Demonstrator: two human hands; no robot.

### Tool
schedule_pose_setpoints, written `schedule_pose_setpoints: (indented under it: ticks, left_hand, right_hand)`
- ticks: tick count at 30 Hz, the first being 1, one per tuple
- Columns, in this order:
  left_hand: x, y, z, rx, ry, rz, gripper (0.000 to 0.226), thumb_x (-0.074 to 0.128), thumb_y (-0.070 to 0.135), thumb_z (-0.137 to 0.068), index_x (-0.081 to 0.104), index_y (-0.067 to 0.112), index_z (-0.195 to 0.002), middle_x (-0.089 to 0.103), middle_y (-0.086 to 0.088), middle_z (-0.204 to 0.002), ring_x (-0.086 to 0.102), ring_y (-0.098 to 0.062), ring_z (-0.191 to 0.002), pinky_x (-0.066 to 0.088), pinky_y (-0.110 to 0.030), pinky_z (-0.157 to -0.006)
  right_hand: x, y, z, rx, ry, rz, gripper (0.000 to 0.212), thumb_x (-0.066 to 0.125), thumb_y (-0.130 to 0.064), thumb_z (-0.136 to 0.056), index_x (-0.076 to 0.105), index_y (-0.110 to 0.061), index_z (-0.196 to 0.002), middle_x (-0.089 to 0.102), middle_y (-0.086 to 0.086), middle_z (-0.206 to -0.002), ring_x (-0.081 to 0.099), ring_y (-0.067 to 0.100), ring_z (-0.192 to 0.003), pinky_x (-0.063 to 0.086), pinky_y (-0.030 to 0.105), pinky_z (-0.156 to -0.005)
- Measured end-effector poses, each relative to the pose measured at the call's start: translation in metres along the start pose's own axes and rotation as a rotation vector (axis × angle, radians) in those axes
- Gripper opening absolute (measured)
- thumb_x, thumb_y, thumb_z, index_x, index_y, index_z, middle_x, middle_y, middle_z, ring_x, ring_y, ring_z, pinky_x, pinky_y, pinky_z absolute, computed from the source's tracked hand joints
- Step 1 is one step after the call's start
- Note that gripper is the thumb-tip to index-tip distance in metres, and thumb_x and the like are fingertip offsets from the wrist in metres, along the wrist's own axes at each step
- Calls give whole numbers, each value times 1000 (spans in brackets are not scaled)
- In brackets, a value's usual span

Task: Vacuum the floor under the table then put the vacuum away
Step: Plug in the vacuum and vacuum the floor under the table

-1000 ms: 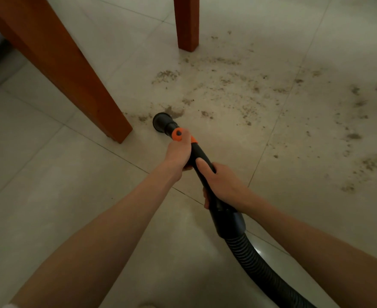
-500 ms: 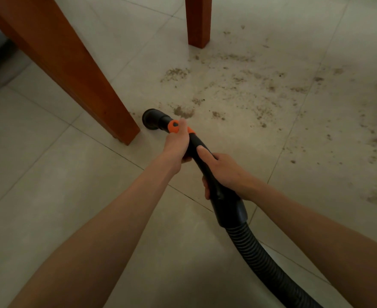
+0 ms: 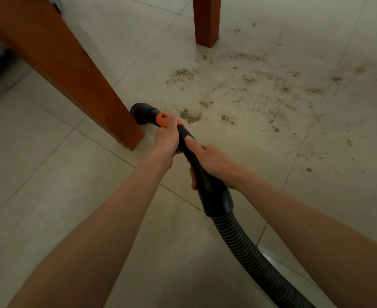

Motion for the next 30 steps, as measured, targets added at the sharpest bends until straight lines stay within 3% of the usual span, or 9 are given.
schedule_pose_setpoints:
  ticks: [8, 14, 16, 19, 27, 30]
  left_hand:
    - [-3, 14, -6, -14, 69, 17, 43, 36, 53, -96, 44, 16, -77, 56, -4, -83, 60, -24, -89, 52, -41, -91]
    - [-2, 11, -3, -25, 94, 25, 44, 40, 55, -94, 43, 15, -75, 56, -3, -82, 61, -25, -90, 53, -41, -90]
    - [0, 7, 1, -12, 99, 8, 44, 39, 53, -95, 44, 12, -81, 55, -3, -82, 61, -25, -94, 53, -40, -90]
    - [9, -2, 3, -30, 58, -3, 51, 39, 58, -93, 49, 9, -104, 60, -6, -94, 62, -25, -97, 53, -39, -89]
    - [28, -8, 21, -36, 4, -35, 53, 39, 55, -94, 52, 7, -112, 60, -5, -90, 61, -20, -81, 55, -34, -81]
    - [35, -11, 25, -34, -16, -59, 58, 39, 55, -94, 50, 5, -121, 62, -9, -101, 62, -21, -84, 55, -30, -71]
  right_hand:
    - [-2, -12, -13, 3, -11, -20, 52, 38, -53, -96, 50, -4, -83, 60, 11, -57, 60, 24, -43, 51, 27, -46]
    - [-6, -9, -10, 52, -58, -48, 53, 38, -54, -96, 49, -5, -83, 59, 8, -56, 60, 24, -46, 54, 31, -50]
    - [-7, -3, -7, 63, -58, -45, 53, 37, -55, -96, 50, -5, -82, 59, 8, -56, 60, 24, -47, 54, 31, -51]
    - [-12, 4, 0, 71, -45, -45, 54, 37, -56, -96, 50, -6, -82, 59, 7, -56, 60, 24, -47, 54, 32, -52]
    - [-26, 17, 21, 94, -44, -63, 54, 35, -56, -96, 50, -6, -84, 58, 7, -56, 59, 23, -47, 54, 32, -52]
    - [-31, 24, 26, 108, -38, -68, 54, 34, -56, -96, 50, -6, -83, 58, 6, -55, 58, 24, -48, 54, 32, -53]
Point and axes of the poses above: each hand's wrist, its own z-axis away from the middle knuckle, its own x-axis out of the palm, y = z × x, the point moved 7 cm from there along -z, towards the middle knuckle
